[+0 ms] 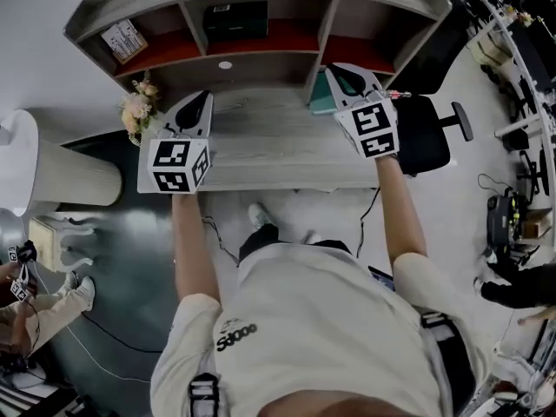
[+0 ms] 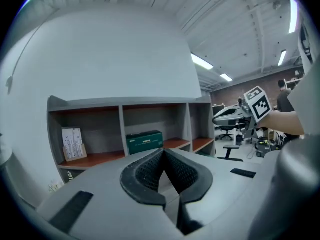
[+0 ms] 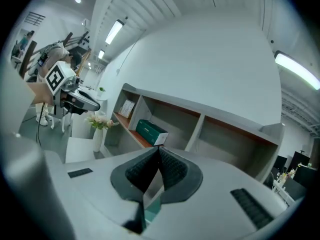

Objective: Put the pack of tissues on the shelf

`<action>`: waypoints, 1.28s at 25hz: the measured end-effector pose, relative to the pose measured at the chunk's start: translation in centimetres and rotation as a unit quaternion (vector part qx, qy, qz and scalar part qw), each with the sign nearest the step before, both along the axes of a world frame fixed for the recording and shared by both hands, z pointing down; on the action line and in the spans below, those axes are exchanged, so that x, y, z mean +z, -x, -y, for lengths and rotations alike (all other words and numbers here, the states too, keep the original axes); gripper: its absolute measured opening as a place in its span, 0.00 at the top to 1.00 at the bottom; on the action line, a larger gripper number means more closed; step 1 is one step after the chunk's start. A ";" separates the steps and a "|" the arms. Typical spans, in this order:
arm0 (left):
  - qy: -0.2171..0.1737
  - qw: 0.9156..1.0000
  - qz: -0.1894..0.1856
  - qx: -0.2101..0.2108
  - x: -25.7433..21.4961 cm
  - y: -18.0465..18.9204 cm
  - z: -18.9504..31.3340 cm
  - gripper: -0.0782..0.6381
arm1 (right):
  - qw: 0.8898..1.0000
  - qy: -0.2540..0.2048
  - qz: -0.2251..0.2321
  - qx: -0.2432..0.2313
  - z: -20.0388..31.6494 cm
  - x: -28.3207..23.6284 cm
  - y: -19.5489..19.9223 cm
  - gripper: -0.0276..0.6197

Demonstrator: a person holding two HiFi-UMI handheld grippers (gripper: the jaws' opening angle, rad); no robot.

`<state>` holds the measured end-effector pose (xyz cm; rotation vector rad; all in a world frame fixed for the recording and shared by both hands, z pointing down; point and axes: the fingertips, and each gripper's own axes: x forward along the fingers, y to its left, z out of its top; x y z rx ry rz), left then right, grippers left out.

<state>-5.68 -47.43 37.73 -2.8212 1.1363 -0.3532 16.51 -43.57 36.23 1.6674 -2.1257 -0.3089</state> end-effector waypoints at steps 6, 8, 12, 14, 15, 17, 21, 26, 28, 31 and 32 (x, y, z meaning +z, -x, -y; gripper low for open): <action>-0.029 0.999 0.012 0.006 -1.7 -4.3 -7.4 0.87 | 1.000 -0.022 0.013 -0.010 -7.8 -2.2 -3.4 0.95; -0.039 0.999 0.012 0.008 -2.5 -5.6 -9.4 0.87 | 0.999 -0.032 0.012 -0.014 -9.8 -3.2 -4.3 0.95; -0.065 0.998 0.013 0.014 -4.6 -7.8 -12.8 0.87 | 0.998 -0.058 0.018 -0.030 -13.2 -5.6 -4.9 0.95; -0.077 0.997 0.013 0.015 -5.5 -8.3 -14.3 0.87 | 0.997 -0.071 0.019 -0.039 -14.5 -6.6 -4.8 0.95; -0.082 0.996 0.012 0.016 -6.0 -8.5 -14.9 0.87 | 0.996 -0.078 0.016 -0.044 -15.0 -7.1 -4.6 0.95; -0.091 0.996 0.011 0.016 -6.8 -8.7 -15.9 0.87 | 0.994 -0.091 0.007 -0.053 -15.8 -8.1 -4.1 0.95; -0.107 0.994 0.003 0.008 -8.4 -8.4 -17.6 0.87 | 0.992 -0.100 0.000 -0.072 -17.0 -9.0 -3.2 0.95; -0.124 0.992 0.003 0.009 -9.7 -8.1 -19.4 0.87 | 0.991 -0.104 -0.010 -0.080 -17.9 -9.0 -2.4 0.95; -0.129 0.992 0.003 0.008 -10.1 -8.0 -19.9 0.87 | 0.991 -0.103 -0.011 -0.084 -18.1 -9.0 -2.2 0.95; -0.138 0.990 0.003 0.005 -10.7 -7.9 -20.4 0.87 | 0.991 -0.102 -0.014 -0.089 -18.2 -9.2 -1.9 0.95; -0.140 0.990 0.005 0.005 -10.7 -8.0 -20.4 0.87 | 0.991 -0.102 -0.014 -0.090 -18.2 -9.2 -1.9 0.95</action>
